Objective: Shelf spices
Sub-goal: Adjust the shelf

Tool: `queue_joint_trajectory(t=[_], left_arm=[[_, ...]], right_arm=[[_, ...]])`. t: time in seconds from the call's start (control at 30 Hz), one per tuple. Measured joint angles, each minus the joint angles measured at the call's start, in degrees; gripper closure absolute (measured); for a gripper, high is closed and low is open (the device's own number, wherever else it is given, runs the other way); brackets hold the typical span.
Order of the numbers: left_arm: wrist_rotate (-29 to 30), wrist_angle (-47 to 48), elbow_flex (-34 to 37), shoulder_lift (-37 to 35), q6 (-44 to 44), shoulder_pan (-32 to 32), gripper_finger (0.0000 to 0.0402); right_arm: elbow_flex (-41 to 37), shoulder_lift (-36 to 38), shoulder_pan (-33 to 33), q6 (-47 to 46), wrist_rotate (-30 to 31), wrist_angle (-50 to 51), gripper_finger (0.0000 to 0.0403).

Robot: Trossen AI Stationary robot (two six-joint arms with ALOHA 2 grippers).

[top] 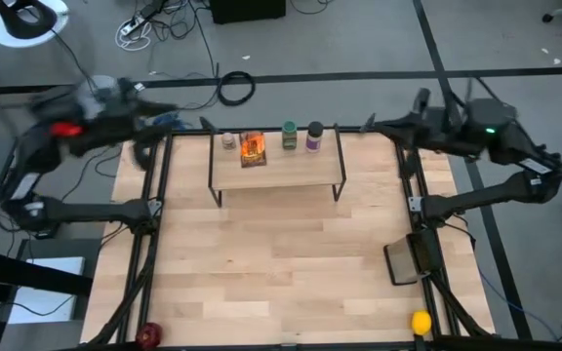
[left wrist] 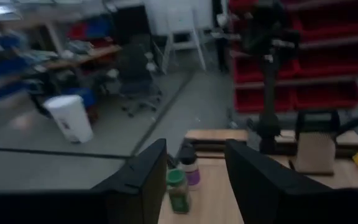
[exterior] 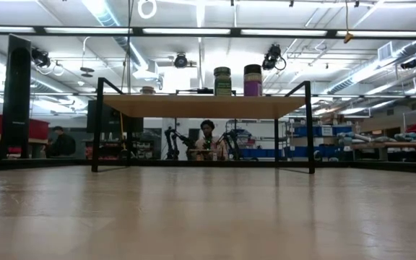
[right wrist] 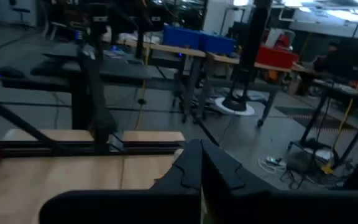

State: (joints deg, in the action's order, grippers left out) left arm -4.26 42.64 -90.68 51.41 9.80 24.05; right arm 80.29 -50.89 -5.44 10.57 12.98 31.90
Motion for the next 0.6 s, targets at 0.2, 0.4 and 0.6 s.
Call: queue_joint_trajectory(t=[0.2, 0.4, 0.6], left_arm=[[3.4, 1.6, 10.1, -17.9, -4.1, -0.5, 0.0234], [4.9, 1.8, 29.2, -35.7, -10.0, -0.5, 0.0234], [-0.1, -5.2, 51.9, -49.2, -15.7, -0.5, 0.0234]], right_arm=[[-3.9, 5.6, 8.3, 0.1, 8.8, 3.4, 0.0403], [-20.4, 8.7, 13.9, -0.9, 11.2, -5.0, 0.0403], [-39.9, 8.1, 18.6, -0.9, 9.3, -27.8, 0.0403]])
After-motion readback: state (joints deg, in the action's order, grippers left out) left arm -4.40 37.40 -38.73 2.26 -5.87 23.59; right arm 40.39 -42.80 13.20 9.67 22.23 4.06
